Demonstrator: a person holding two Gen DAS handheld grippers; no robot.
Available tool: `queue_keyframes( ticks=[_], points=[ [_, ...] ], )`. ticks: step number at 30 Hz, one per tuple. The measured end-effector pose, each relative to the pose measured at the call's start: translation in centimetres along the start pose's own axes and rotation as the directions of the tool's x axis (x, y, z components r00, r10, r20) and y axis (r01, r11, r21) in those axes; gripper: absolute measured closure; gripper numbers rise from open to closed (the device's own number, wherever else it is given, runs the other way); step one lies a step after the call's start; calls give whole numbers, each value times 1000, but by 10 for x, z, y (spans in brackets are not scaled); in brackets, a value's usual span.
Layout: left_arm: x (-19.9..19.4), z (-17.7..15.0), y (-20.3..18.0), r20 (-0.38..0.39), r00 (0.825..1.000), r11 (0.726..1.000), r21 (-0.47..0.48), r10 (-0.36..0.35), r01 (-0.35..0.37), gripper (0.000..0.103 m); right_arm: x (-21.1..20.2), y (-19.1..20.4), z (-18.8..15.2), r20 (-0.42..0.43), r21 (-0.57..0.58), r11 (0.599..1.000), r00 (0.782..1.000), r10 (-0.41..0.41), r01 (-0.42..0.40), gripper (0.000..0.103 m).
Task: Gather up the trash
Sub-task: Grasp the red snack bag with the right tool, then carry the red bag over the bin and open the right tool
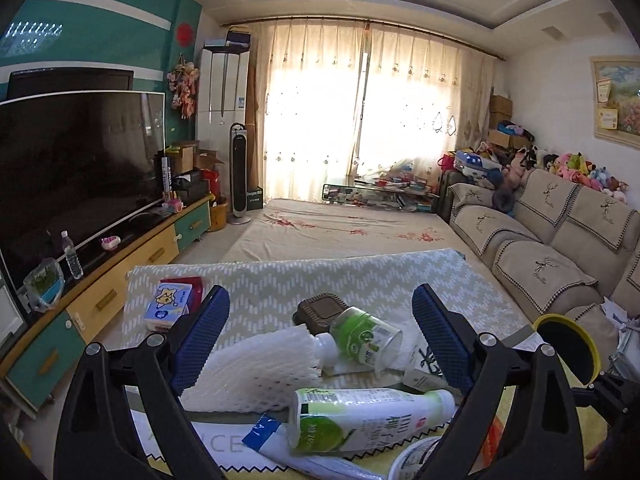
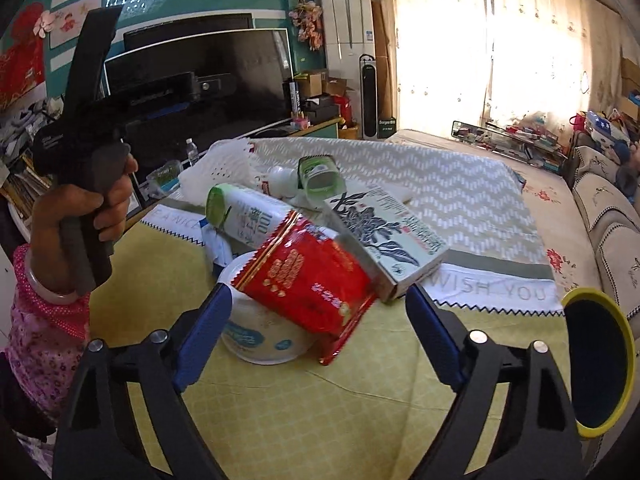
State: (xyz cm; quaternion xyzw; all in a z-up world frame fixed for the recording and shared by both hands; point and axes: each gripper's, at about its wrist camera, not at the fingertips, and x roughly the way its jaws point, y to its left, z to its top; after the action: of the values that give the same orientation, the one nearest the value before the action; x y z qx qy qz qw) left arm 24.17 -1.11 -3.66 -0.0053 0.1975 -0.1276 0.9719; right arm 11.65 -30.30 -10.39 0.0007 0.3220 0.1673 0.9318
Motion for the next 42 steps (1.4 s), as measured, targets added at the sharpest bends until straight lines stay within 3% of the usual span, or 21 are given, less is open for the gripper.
queue_keyframes(
  ticks=[9,16,19,22,24,25,35,38,42],
  points=[
    [4,-5,-2,33,999,1000,-15,16,-15,12,36,21,1,-56,-29,999,997,-46,45,23],
    [7,-9,-10,14,1000,1000,-4,2,-2,12,29,-4,0,-52,33,992,991,-120,122,29],
    [8,-10,-14,12,1000,1000,5,-5,4,12,30,-12,0,-58,51,991,991,-122,125,41],
    [10,-11,-18,2,1000,1000,16,-8,8,12,33,-13,-3,-67,58,992,992,-109,113,61],
    [11,-11,-20,-2,1000,1000,21,-11,12,12,33,-14,-3,-66,67,992,992,-106,111,92],
    [11,-11,-21,-3,1000,1000,24,-15,15,12,32,-16,-4,-61,75,991,993,-105,110,96],
    [11,-14,-31,-4,999,998,57,-35,36,12,-2,-37,7,12,130,987,995,-99,96,100],
    [11,-14,-36,-8,999,997,66,-49,50,11,-23,-63,9,48,166,971,982,-185,174,100],
    [10,-16,-40,-12,998,995,77,-62,62,11,-43,-120,1,35,255,912,939,-341,322,100]
  ],
)
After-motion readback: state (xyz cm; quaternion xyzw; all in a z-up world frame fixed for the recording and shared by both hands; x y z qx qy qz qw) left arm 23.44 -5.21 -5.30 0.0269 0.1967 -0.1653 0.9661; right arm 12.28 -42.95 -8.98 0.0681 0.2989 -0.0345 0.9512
